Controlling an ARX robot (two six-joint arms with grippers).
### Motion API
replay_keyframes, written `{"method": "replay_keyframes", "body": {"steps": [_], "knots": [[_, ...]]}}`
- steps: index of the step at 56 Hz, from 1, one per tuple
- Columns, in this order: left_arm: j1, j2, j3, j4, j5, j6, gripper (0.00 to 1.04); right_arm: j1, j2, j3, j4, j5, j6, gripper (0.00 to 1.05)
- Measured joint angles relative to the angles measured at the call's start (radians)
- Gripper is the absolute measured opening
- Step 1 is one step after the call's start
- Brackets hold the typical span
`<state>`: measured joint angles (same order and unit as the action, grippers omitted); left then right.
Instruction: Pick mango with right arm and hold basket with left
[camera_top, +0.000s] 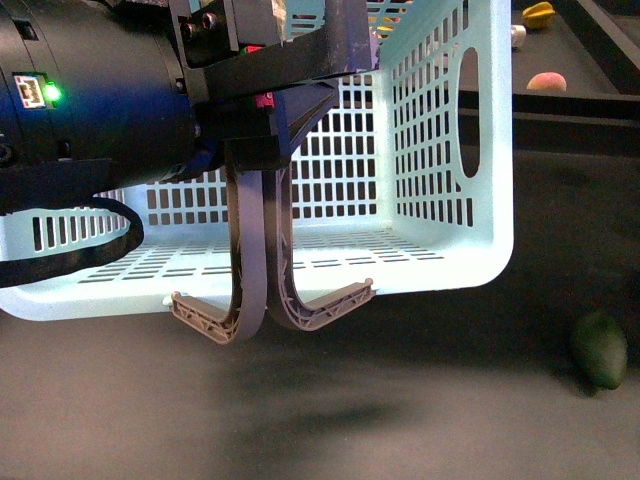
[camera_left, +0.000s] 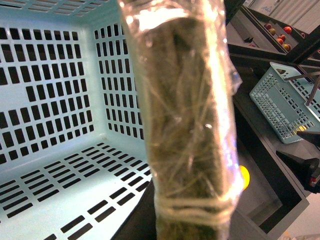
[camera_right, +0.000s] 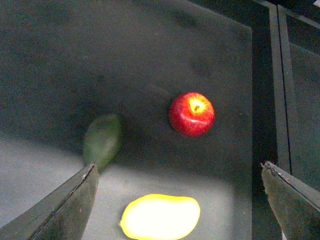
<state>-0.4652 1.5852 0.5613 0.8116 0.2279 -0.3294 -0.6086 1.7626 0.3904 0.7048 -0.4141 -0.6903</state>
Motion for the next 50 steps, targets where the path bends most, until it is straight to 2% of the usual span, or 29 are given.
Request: {"method": "replay_keyframes", "body": {"steps": [18,28,50], "knots": [[0.000,0.000,0.000,0.000,0.000,0.000,0.09,-0.086,0.313,0.154,-0.089,0.011,-0.284,0.97],[0.000,0.000,0.000,0.000,0.000,0.000,0.09,-0.093,0.459,0.250,-0.245,0.031,-0.428,0.97],[0.000,0.000,0.000,0.000,0.000,0.000,0.09,-0.086,0.640,0.426,-0.265,0.127,-0.563,0.97]]}}
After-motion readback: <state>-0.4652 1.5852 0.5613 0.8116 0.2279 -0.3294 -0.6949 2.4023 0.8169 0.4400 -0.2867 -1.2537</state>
